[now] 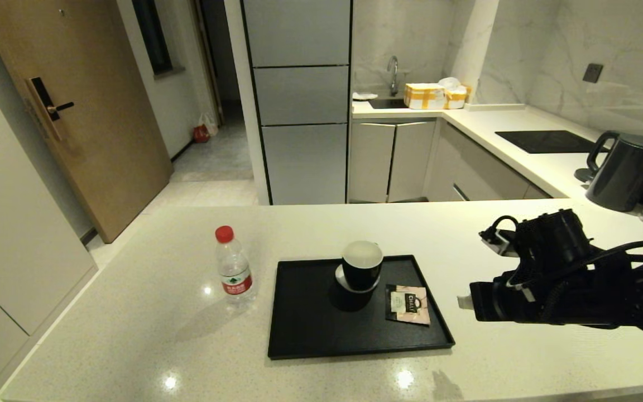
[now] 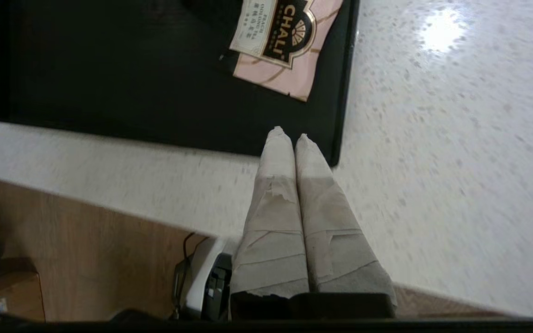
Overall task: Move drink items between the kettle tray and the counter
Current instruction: Pick up the tea bag
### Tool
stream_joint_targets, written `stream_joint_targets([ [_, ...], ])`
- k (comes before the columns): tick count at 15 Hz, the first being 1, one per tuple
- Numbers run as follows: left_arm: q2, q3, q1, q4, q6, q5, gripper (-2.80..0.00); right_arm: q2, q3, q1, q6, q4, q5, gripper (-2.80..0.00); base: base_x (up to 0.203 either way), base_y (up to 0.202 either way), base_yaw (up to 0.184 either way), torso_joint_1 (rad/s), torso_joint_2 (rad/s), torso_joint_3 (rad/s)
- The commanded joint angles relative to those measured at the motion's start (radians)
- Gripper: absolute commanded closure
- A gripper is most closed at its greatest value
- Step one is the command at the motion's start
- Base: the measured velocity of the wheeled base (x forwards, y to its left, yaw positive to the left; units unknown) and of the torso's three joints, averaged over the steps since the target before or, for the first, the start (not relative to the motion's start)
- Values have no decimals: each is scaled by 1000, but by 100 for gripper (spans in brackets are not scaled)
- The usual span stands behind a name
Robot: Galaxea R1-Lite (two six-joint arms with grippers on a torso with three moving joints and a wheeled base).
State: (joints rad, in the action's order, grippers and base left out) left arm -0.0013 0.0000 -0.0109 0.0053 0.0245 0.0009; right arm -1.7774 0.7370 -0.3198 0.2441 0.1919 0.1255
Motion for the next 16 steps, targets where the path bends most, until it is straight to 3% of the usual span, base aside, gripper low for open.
stream_joint_targets([
  [1,1,0,0,1,0,1,0,-136,11,-1,5,53,2,0,0,0,0,0,0,0],
  [6,1,0,2,1,0,1,0,-244,39,1,7,183,6,0,0,0,0,0,0,0],
  [7,1,0,1,0,0,1,0,-245,41,-1,26,190,5,-280,0,0,0,0,0,0],
  [16,1,0,0,1,0,1,0,-281,56,-11,59,202,46,-280,0,0,0,0,0,0],
])
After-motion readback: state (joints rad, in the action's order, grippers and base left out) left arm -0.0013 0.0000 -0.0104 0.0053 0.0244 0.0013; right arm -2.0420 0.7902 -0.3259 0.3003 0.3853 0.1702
